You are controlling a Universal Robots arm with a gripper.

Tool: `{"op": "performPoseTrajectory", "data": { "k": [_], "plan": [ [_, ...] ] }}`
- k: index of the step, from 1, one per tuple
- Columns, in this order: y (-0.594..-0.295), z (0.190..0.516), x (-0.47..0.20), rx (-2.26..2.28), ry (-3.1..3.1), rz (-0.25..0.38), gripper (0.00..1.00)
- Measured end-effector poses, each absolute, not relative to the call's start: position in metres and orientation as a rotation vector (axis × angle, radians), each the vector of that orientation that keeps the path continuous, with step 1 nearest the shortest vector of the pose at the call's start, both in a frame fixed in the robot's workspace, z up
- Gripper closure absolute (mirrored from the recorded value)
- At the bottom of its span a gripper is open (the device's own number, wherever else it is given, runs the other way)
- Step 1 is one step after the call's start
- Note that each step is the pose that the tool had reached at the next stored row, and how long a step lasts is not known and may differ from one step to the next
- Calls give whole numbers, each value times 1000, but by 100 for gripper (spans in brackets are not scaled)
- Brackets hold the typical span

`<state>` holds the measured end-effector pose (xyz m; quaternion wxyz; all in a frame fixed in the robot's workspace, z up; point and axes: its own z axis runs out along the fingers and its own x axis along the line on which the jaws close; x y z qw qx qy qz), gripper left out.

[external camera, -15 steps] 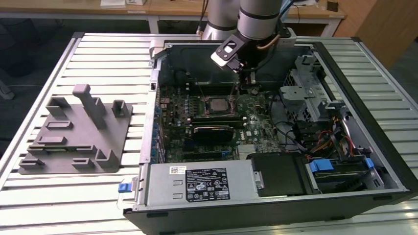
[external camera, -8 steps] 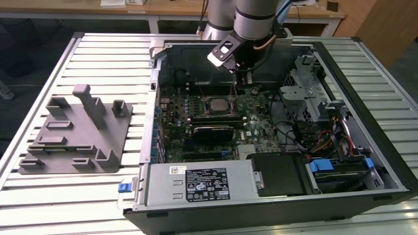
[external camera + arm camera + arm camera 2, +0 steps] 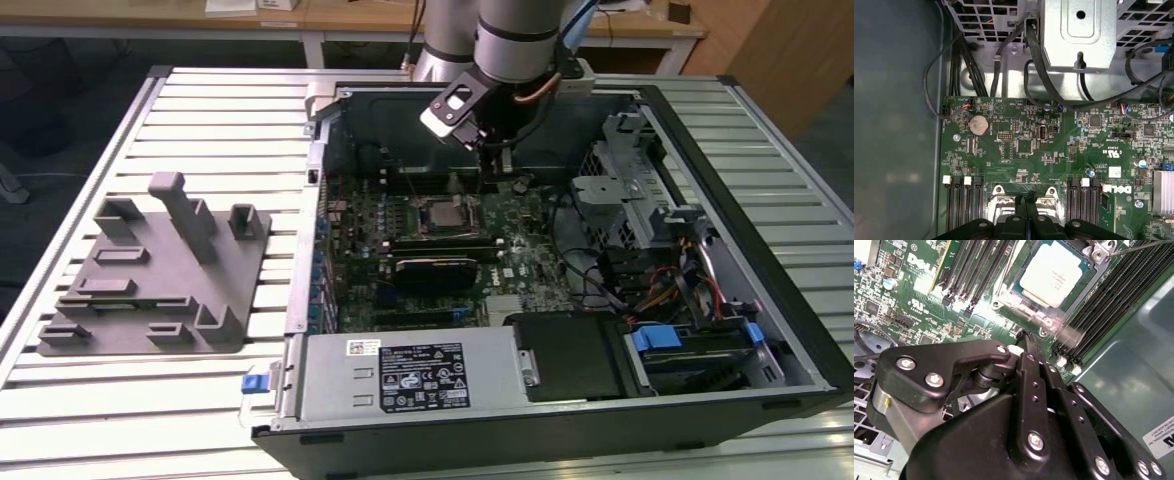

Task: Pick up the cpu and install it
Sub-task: 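Close the cpu cover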

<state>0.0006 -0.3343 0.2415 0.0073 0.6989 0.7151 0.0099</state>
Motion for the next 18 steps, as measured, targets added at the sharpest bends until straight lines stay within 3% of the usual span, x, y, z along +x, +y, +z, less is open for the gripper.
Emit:
{"op": "performPoseTrajectory", "data": {
  "k": [18],
  "plan": [
    [-334, 236, -12, 2186, 2236, 31, 89]
  ]
}}
